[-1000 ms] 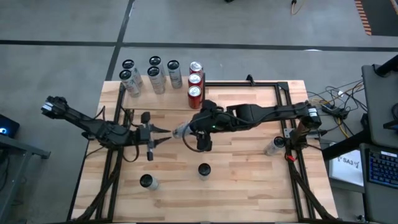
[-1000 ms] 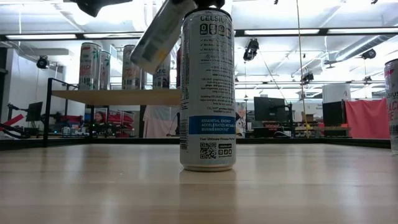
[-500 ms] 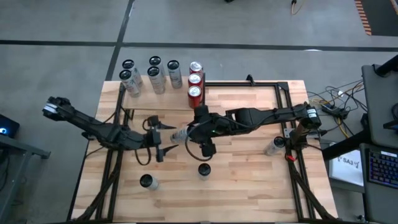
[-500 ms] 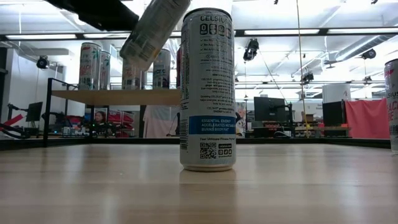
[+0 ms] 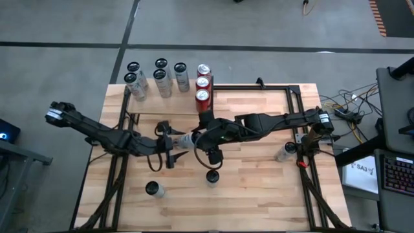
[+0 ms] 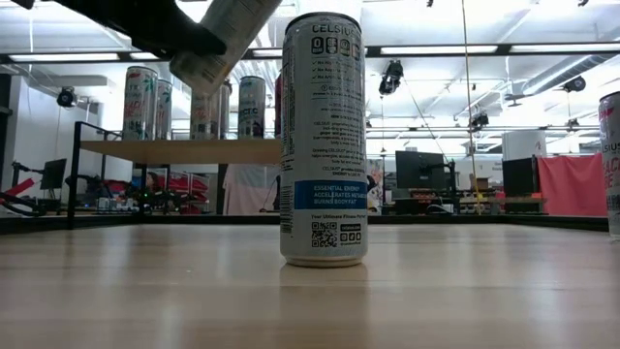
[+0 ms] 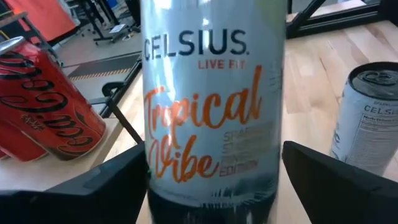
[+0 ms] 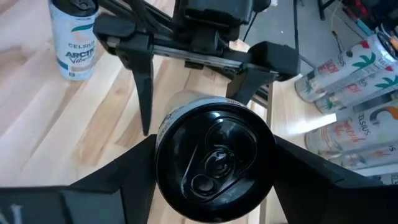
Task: Place canned beverage on shelf
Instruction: Put the white yellow soda can on the shelf aligned with the other white yellow soda cans
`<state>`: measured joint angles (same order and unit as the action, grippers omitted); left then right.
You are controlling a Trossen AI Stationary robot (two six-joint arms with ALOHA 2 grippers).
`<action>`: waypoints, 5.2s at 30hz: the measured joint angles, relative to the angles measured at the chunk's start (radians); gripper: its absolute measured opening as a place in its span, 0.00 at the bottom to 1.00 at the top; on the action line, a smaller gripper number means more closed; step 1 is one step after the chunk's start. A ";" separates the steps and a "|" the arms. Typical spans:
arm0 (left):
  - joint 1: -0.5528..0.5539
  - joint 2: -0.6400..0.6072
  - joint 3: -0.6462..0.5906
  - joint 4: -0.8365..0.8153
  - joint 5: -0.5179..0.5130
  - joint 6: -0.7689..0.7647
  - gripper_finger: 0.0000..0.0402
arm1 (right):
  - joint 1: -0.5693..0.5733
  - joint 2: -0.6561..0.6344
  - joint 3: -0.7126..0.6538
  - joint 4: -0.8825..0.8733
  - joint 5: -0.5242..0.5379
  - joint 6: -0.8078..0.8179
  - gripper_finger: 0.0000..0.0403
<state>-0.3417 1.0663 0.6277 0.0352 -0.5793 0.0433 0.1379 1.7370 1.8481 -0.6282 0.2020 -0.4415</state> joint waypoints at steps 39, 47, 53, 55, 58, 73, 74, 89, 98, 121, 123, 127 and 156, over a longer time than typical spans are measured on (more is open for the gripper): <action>0.005 -0.451 -0.247 0.591 -0.532 0.346 0.57 | -0.156 0.125 0.009 0.704 0.079 0.424 0.91; 0.006 -0.400 -0.387 1.010 -0.538 0.446 0.57 | -0.158 0.211 0.010 0.928 0.078 0.407 0.91; 0.010 -0.351 -0.380 1.020 -0.530 0.437 0.57 | -0.164 0.225 0.011 0.962 0.078 0.410 0.91; 0.011 -0.329 -0.379 1.030 -0.517 0.415 0.57 | -0.165 0.225 0.011 0.960 0.079 0.412 0.91; 0.019 -0.290 -0.372 1.029 -0.499 0.363 0.57 | -0.165 0.225 0.011 0.955 0.068 0.396 0.91; 0.049 -0.013 -0.242 1.043 -0.476 0.276 0.57 | -0.165 0.225 0.011 0.887 0.046 0.415 0.90; 0.049 0.003 -0.233 1.043 -0.481 0.284 0.57 | -0.165 0.225 0.011 0.886 0.050 0.415 0.88; 0.048 0.033 -0.228 1.065 -0.500 0.280 0.81 | -0.163 0.209 0.011 0.832 0.046 0.408 0.59; 0.043 0.024 -0.227 1.060 -0.464 0.281 0.94 | -0.162 0.123 0.010 0.657 0.043 0.385 0.59; -0.011 -0.357 -0.210 0.445 0.259 0.124 0.89 | -0.171 -0.063 -0.015 0.256 -0.325 0.264 0.59; -0.010 -0.366 -0.214 0.451 0.272 0.088 0.89 | -0.169 -0.063 -0.030 0.258 -0.449 0.243 0.59; -0.010 -0.350 -0.216 0.452 0.272 0.053 0.89 | -0.149 -0.051 -0.060 0.299 -0.506 0.197 0.59; 0.006 0.040 -0.216 0.786 0.220 -0.005 0.89 | -0.101 0.017 -0.100 0.483 -0.517 0.118 0.59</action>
<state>-0.3352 1.1059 0.4122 0.8215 -0.3595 0.0381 0.0372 1.7542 1.7485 -0.1454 -0.3151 -0.3232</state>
